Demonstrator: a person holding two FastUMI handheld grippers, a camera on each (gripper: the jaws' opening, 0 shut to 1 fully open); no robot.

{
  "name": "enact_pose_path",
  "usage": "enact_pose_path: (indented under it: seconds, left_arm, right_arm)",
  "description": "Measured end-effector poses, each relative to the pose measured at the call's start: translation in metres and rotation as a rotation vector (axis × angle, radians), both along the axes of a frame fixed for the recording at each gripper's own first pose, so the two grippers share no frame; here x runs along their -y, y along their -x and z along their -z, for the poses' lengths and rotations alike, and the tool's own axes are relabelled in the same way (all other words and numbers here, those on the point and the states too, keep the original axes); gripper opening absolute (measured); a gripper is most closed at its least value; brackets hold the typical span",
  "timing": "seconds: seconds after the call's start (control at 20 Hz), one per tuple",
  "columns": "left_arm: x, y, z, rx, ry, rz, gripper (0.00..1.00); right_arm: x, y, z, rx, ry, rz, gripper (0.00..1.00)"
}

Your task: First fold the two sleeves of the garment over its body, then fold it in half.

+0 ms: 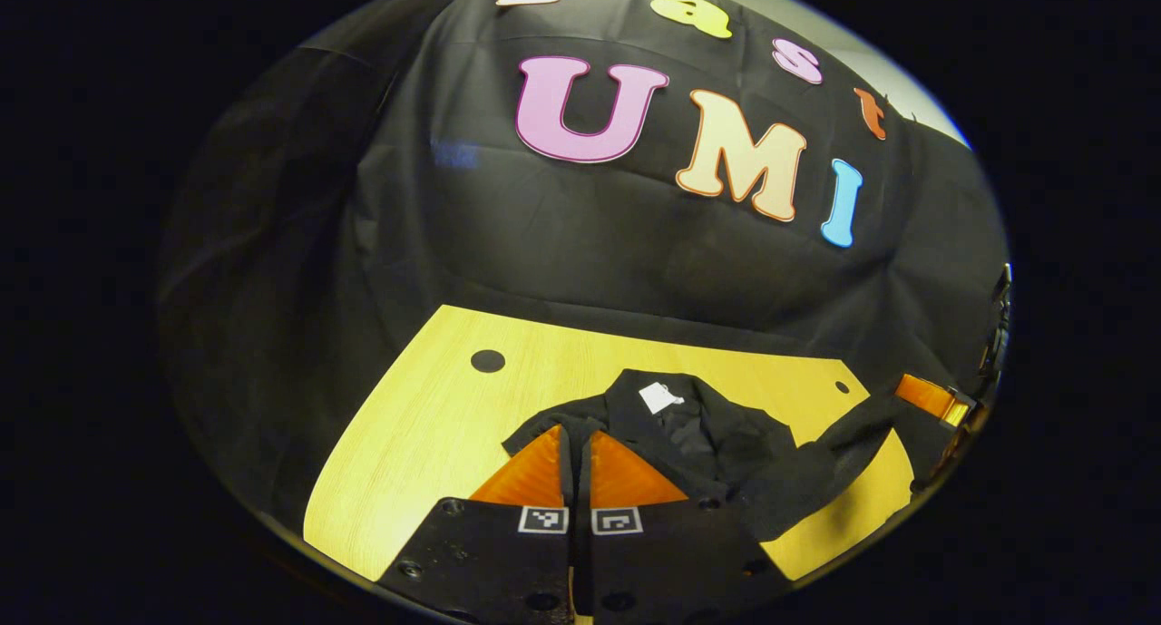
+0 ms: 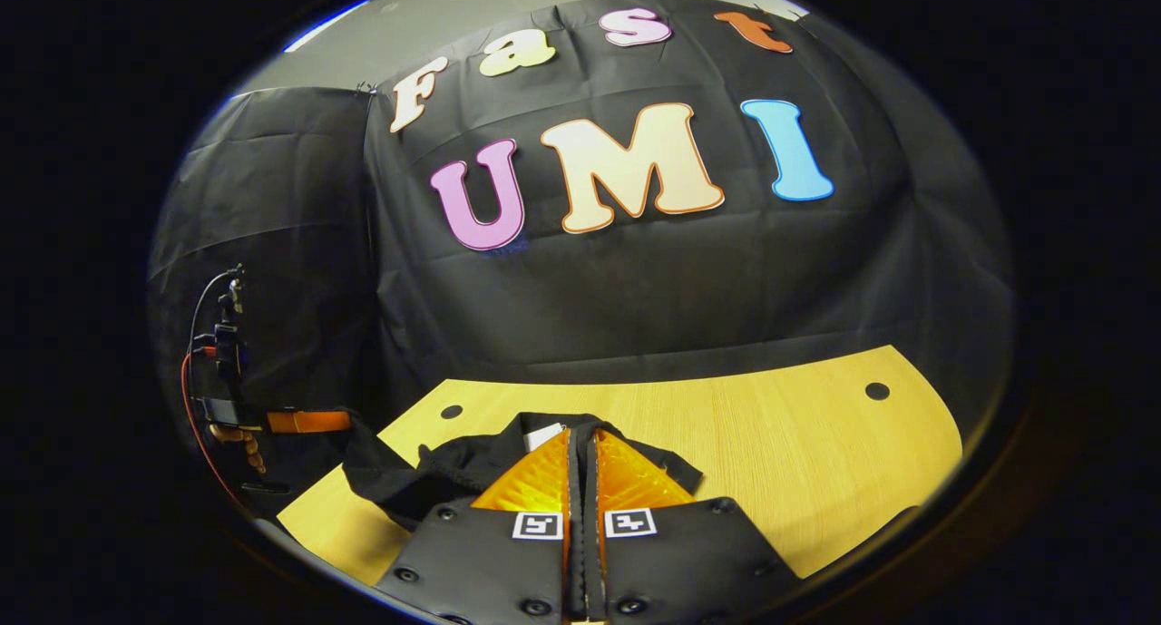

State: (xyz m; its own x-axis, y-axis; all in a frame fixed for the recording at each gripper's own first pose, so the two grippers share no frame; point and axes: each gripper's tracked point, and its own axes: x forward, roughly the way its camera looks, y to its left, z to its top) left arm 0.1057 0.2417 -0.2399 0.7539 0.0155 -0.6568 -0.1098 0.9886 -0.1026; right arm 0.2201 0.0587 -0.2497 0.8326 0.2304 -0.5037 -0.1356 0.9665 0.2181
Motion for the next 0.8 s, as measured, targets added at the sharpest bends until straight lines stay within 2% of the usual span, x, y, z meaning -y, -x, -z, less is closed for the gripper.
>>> enact_pose_path:
  seconds: [0.05, 0.4, 0.5, 0.55, 0.65, 0.7, 0.8]
  left_arm:
    - [-0.002, -0.007, 0.002, 0.004, -0.003, 0.005, 0.0]
    - [-0.019, -0.043, 0.034, -0.008, -0.079, -0.002, 0.0]
    - [-0.042, -0.047, 0.038, -0.008, -0.173, -0.067, 0.0]
    - [-0.056, -0.051, 0.035, 0.011, -0.234, -0.106, 0.05]
    - [-0.072, -0.057, 0.016, 0.079, -0.299, -0.153, 0.64]
    - [-0.066, -0.061, 0.003, 0.126, -0.283, -0.155, 0.93]
    - [-0.052, -0.057, -0.029, 0.206, -0.254, -0.152, 0.93]
  right_arm:
    - [0.0, -0.008, 0.003, -0.004, 0.007, 0.003, 0.0]
    - [0.014, -0.051, 0.029, -0.022, 0.057, 0.093, 0.02]
    - [0.019, -0.057, 0.035, -0.04, 0.066, 0.139, 0.02]
    - [0.024, -0.055, 0.037, -0.048, 0.078, 0.171, 0.05]
    - [0.03, -0.056, 0.025, -0.002, 0.129, 0.209, 0.65]
    - [0.031, -0.055, 0.014, 0.041, 0.156, 0.218, 0.96]
    - [0.025, -0.044, -0.01, 0.126, 0.186, 0.216, 0.98]
